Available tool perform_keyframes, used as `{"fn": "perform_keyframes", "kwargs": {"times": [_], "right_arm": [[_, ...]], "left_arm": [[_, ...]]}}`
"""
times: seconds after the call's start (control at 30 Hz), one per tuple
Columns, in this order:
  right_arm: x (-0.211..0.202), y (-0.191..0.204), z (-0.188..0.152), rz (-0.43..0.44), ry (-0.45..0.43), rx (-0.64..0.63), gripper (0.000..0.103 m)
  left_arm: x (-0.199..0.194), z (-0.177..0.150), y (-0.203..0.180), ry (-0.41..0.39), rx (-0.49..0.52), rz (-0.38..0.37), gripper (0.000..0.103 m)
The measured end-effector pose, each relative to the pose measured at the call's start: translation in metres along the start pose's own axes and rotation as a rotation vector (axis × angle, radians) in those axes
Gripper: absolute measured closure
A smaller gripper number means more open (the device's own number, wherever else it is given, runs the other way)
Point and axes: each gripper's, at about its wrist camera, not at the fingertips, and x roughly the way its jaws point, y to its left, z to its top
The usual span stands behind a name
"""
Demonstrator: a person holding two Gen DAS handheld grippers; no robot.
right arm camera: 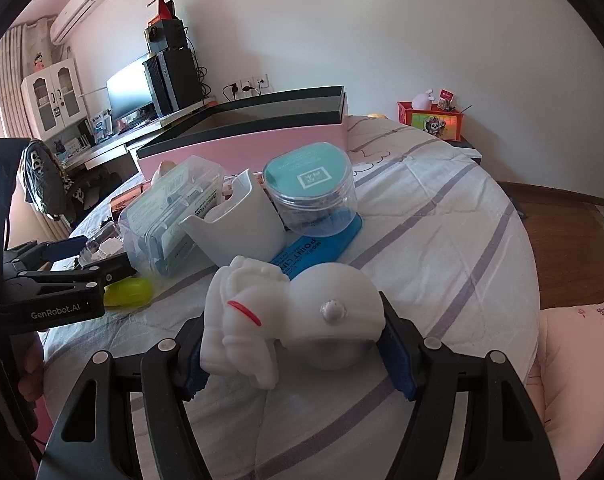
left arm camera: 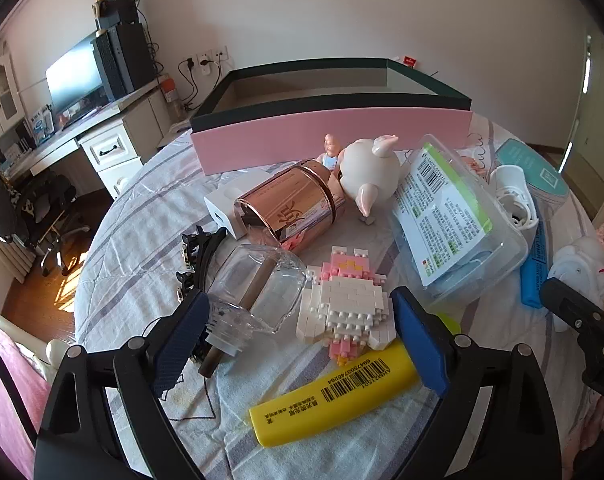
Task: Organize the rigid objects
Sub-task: 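Grasp the white toy figure with the right gripper while the left gripper grasps the pink block figure, then lower both figures into the pink box and open both grippers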
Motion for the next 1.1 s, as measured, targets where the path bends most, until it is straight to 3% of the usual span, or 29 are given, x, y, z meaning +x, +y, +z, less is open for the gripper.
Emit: {"fn": "perform_keyframes", "kwargs": {"times": [0.13, 0.23, 0.4, 0.57, 0.73, 1.1], "right_arm": [[-0.002, 0.0, 0.003, 0.0, -0.009, 0.002, 0.032], [-0.009, 0.0, 0.008, -0.001, -0.028, 0.003, 0.032], [-0.022, -0.001, 0.019, -0.009, -0.062, -0.002, 0.032], [-0.031, 0.001, 0.036, -0.013, -0.103, -0.019, 0.032], [-0.026, 0.007, 0.047, -0.001, -0.1, -0.036, 0.032], [-0.025, 0.018, 0.064, 0.015, -0.122, -0.074, 0.032]], "left_arm": [[-0.001, 0.0, 0.0, -0.013, 0.003, -0.016, 0.015], [-0.004, 0.0, 0.006, -0.013, -0.009, -0.043, 0.029], [-0.007, -0.004, 0.013, -0.009, -0.031, -0.099, 0.032], [-0.023, -0.002, 0.021, -0.053, -0.029, -0.122, 0.053], [-0.009, -0.011, 0.027, 0.035, -0.067, -0.213, 0.049], [-0.001, -0.01, 0.015, 0.026, -0.043, -0.185, 0.056]]}}
